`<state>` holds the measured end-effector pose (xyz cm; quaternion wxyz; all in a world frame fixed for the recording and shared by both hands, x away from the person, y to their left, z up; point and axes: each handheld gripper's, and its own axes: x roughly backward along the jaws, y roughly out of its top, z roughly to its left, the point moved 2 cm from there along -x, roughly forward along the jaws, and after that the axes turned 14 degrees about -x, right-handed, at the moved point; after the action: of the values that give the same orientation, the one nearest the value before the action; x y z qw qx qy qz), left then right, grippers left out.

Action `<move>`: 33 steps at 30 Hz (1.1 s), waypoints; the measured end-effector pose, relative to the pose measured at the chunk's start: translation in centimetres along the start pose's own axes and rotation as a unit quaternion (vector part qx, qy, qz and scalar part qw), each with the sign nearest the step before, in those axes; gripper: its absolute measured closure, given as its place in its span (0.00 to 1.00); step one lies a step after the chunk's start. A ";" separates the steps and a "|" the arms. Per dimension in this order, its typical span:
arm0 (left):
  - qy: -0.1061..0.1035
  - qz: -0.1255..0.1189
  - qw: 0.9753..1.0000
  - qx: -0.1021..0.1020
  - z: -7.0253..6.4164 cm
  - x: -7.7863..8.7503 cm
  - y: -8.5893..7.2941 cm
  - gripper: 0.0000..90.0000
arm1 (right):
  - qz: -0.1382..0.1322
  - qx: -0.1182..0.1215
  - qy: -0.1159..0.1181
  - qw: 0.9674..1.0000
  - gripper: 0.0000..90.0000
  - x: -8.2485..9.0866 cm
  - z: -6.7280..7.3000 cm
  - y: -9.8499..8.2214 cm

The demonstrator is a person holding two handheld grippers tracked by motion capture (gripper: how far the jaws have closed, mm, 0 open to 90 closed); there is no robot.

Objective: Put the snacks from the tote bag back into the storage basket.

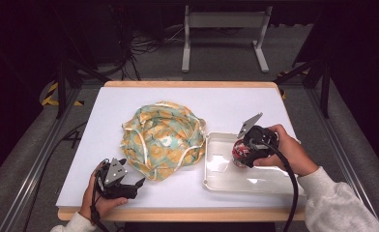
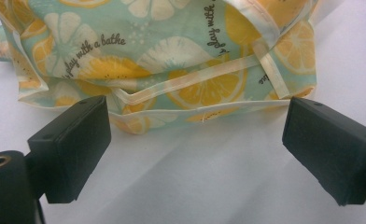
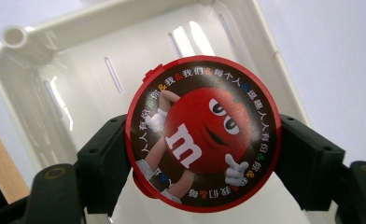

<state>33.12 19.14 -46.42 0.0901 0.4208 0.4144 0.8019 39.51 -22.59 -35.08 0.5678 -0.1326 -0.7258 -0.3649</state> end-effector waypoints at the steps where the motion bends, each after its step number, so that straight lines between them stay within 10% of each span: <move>1: -0.001 0.001 1.000 -0.001 0.0 0.0 0.0 0.09 | 0.002 -0.004 0.000 1.000 0.28 -0.1 -0.2 -0.2; 33: -0.002 -0.001 1.000 -0.001 0.0 0.0 0.1 0.09 | 0.019 -0.037 -0.002 0.999 0.29 -1.8 -2.0 -1.8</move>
<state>33.16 19.11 -46.34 0.0921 0.4219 0.4133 0.8017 40.44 -24.76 -37.25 0.5682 -0.1679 -0.7104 -0.3800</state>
